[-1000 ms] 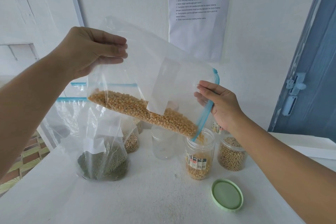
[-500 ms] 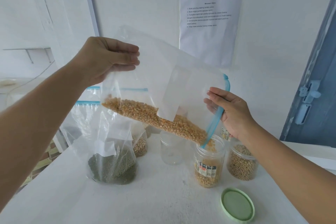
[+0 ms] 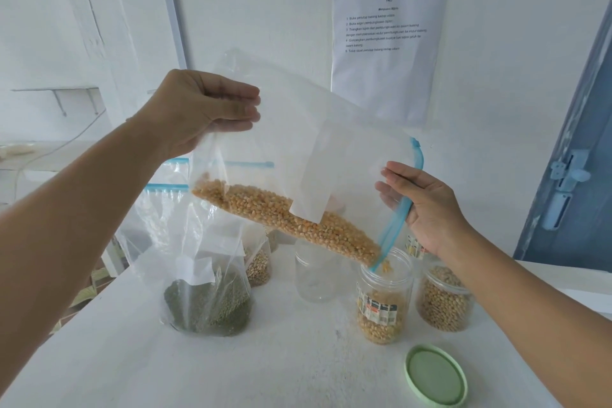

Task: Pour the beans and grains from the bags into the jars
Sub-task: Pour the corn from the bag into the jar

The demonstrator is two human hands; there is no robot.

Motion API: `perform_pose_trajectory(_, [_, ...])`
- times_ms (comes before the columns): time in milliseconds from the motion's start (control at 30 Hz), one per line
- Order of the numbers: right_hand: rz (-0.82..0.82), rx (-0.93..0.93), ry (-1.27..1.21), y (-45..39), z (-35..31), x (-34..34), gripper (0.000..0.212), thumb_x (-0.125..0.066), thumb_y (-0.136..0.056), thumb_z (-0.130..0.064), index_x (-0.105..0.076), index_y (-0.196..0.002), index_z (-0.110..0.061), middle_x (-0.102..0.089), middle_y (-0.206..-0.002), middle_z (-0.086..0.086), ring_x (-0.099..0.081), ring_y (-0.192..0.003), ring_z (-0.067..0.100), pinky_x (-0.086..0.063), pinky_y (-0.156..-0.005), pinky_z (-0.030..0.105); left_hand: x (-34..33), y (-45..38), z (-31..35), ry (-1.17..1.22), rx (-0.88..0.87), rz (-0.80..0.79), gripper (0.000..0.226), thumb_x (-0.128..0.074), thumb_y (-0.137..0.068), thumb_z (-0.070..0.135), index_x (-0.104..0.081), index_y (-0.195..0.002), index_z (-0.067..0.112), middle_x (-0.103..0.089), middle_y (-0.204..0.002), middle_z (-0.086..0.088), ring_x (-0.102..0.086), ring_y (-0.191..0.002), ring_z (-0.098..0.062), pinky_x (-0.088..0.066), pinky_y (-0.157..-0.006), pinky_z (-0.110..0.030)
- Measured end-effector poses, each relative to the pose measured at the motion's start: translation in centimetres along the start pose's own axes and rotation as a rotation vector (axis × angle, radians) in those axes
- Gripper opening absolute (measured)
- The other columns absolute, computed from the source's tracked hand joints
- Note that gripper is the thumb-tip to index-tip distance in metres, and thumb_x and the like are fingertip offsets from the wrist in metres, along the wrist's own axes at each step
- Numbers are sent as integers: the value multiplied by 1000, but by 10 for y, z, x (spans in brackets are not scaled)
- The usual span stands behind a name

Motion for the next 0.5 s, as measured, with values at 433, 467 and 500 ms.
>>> perform_pose_trajectory(433, [-10, 19, 8, -2, 1, 3, 27, -85, -63, -14, -84, -90, -17, -79, -102, 6, -77, -96, 27, -62, -88, 33, -3, 0, -1, -2, 9, -4, 31, -81, -75, -3, -77, -105, 0, -79, -101, -16, -77, -98, -32, -63, -85, -36])
perform_pose_trajectory(467, [-8, 19, 6, -3, 1, 3, 28, -85, -63, -14, -84, -91, -16, -79, -103, 6, -77, -96, 28, -62, -88, 33, -3, 0, -1, -1, 10, -4, 31, -81, -74, -2, -77, -105, 0, -79, -101, -16, -77, -98, -32, -63, -85, -36])
perform_pose_trajectory(500, [-5, 19, 4, -3, 2, 2, 27, -83, -66, -11, -83, -93, -15, -79, -103, 6, -77, -96, 27, -62, -89, 33, -3, 0, -1, -1, 9, -3, 32, -81, -73, -2, -77, -105, 0, -79, -101, -16, -77, -98, -32, -63, -85, -36])
Point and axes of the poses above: each hand's wrist, its own y-axis away from the middle knuckle, its own x-axis out of the back of the hand, z = x × y, the point moved 2 cm from there along -y, towards the middle knuckle
